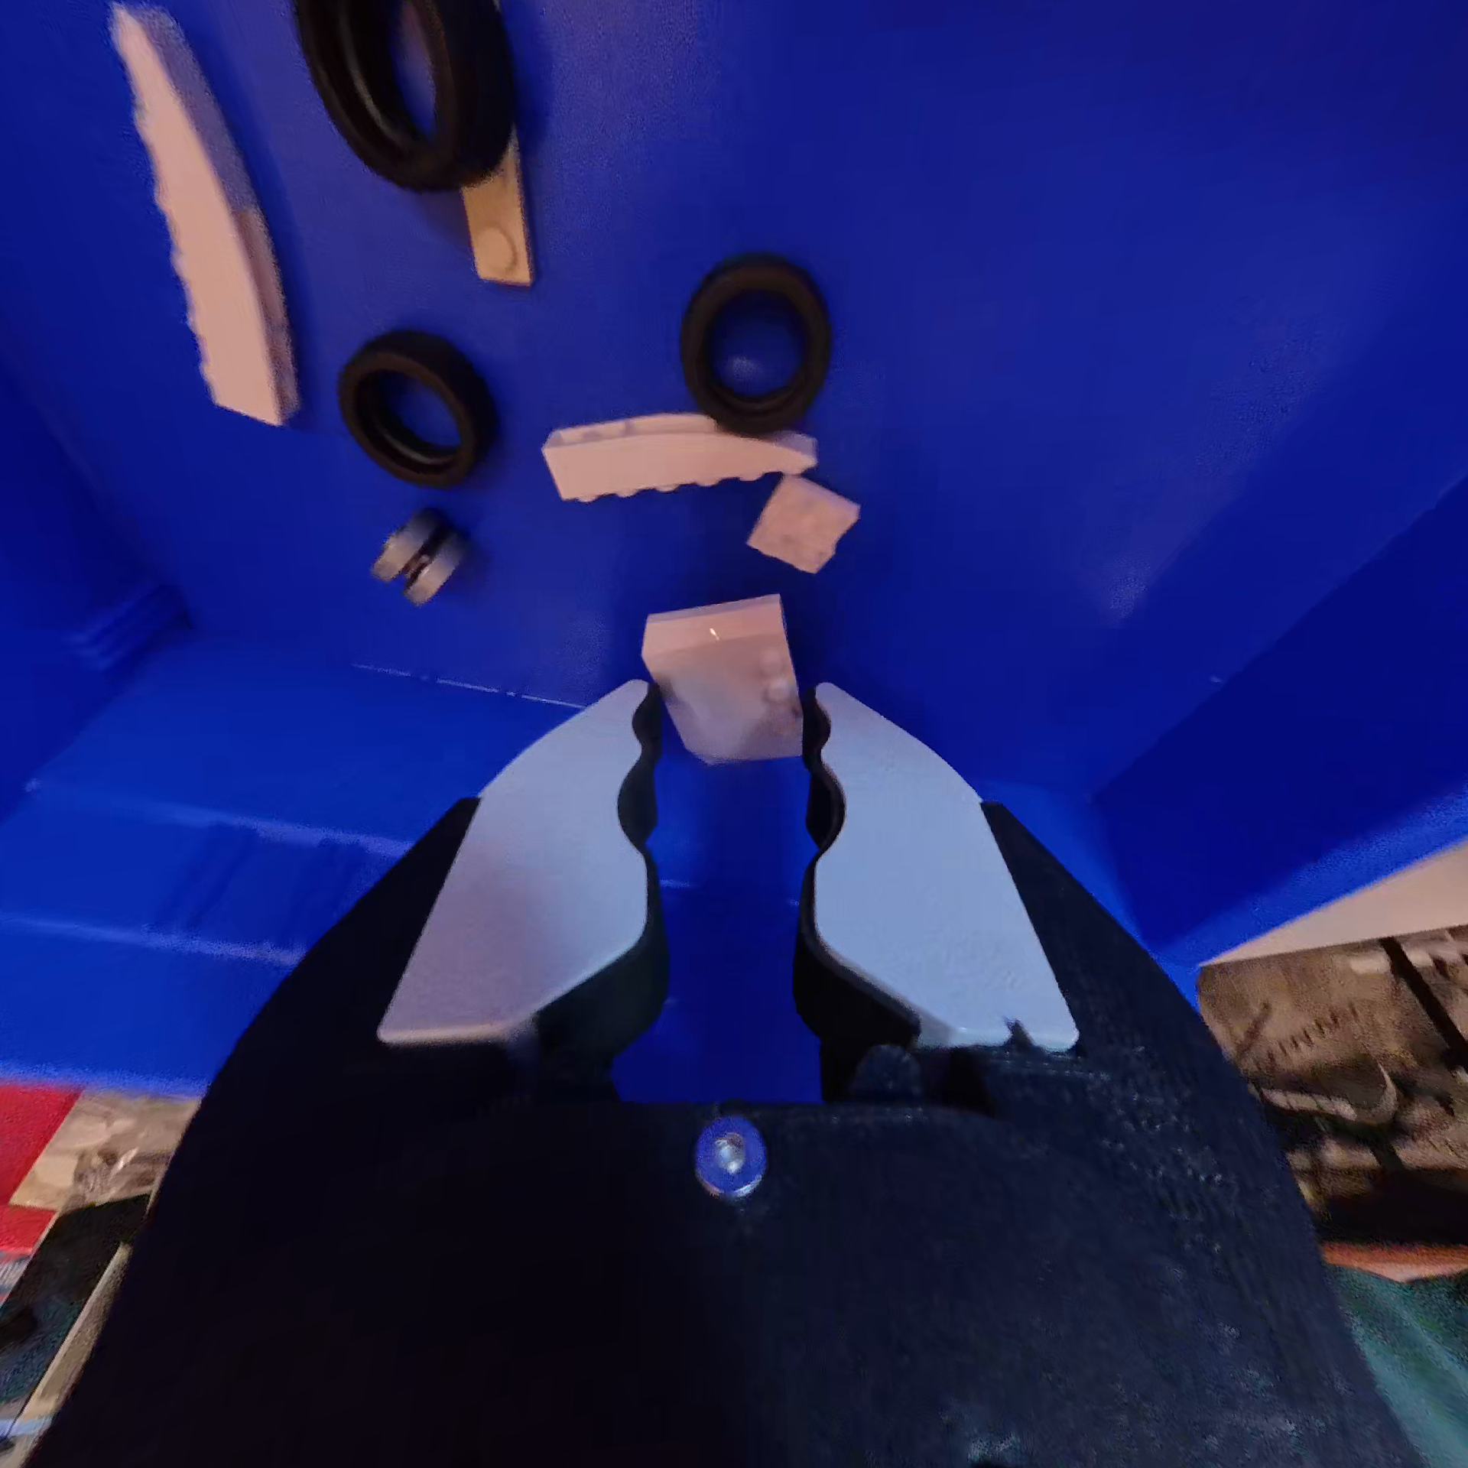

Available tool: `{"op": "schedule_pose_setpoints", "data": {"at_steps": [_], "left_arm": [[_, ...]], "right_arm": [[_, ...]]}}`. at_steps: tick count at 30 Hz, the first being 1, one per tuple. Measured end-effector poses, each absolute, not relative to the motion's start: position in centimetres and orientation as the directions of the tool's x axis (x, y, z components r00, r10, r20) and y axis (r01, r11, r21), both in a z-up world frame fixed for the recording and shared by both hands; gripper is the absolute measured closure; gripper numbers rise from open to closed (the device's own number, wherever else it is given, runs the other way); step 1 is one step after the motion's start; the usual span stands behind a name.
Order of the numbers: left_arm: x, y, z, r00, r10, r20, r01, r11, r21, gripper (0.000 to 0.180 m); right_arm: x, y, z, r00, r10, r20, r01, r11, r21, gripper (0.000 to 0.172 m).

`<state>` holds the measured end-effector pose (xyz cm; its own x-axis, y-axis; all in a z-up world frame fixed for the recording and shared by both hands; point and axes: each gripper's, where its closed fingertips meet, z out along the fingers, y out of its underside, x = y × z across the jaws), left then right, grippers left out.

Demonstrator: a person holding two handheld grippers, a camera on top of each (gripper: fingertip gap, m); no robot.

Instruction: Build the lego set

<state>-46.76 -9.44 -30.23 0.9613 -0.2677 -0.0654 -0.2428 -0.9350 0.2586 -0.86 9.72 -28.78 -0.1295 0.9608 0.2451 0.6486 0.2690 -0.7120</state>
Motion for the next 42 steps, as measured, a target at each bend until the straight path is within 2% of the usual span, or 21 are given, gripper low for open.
{"op": "schedule_pose_setpoints", "data": {"at_steps": [1,4,7,9,11,14,19,27,29,34,38,40,42], "left_arm": [[-46.0,-8.9,-29.3,0.959,-0.273,-0.077,-0.253,-0.946,0.201,0.146],[-41.3,-6.6,-25.7,0.938,-0.332,-0.098,-0.336,-0.942,-0.023,0.146],[-32.8,-4.1,-22.5,0.894,-0.444,-0.060,-0.443,-0.858,-0.260,0.146],[-26.5,-3.0,-21.8,0.850,-0.527,0.009,-0.489,-0.794,-0.361,0.146],[-21.2,-2.0,-22.3,0.811,-0.581,0.073,-0.505,-0.757,-0.414,0.146],[-15.6,0.0,-24.3,0.786,-0.594,0.174,-0.479,-0.762,-0.436,0.146],[-9.4,3.9,-27.1,0.777,-0.546,0.313,-0.390,-0.808,-0.442,0.146],[-4.1,4.7,-28.8,0.745,-0.495,0.447,-0.350,-0.861,-0.369,0.145],[-3.4,4.7,-28.5,0.733,-0.480,0.482,-0.328,-0.870,-0.369,0.138],[-4.4,4.7,-28.0,0.671,-0.680,0.296,-0.511,-0.713,-0.480,0.123],[-5.4,4.0,-29.1,0.463,-0.886,0.007,-0.771,-0.406,-0.490,0.117],[-4.7,3.7,-29.7,0.339,-0.937,-0.085,-0.836,-0.259,-0.483,0.113],[-3.5,3.2,-30.0,0.239,-0.966,-0.098,-0.847,-0.158,-0.508,0.113]], "right_arm": [[-0.7,9.9,-29.0,-0.129,0.962,0.242,0.660,0.265,-0.703,0.097],[-0.3,9.7,-29.9,-0.163,0.967,0.195,0.691,0.253,-0.677,0.092],[-0.7,8.9,-30.5,-0.222,0.965,0.141,0.711,0.259,-0.654,0.089],[-1.0,8.7,-31.2,-0.265,0.954,0.139,0.736,0.294,-0.610,0.088],[-1.4,8.2,-31.4,-0.303,0.947,0.107,0.743,0.305,-0.596,0.090],[-1.4,7.6,-31.6,-0.349,0.935,0.054,0.753,0.315,-0.578,0.103],[-0.2,6.8,-31.6,-0.392,0.919,0.050,0.744,0.348,-0.571,0.103],[0.8,6.6,-31.6,-0.417,0.908,0.052,0.726,0.366,-0.581,0.103],[0.9,6.6,-31.6,-0.424,0.904,0.052,0.722,0.373,-0.583,0.103],[1.0,6.5,-31.5,-0.443,0.895,0.054,0.709,0.387,-0.590,0.103],[1.1,6.4,-31.5,-0.469,0.881,0.055,0.692,0.406,-0.596,0.103],[1.2,6.4,-31.5,-0.484,0.874,0.053,0.686,0.416,-0.597,0.103],[1.3,6.3,-31.5,-0.501,0.864,0.056,0.676,0.431,-0.597,0.103]]}}
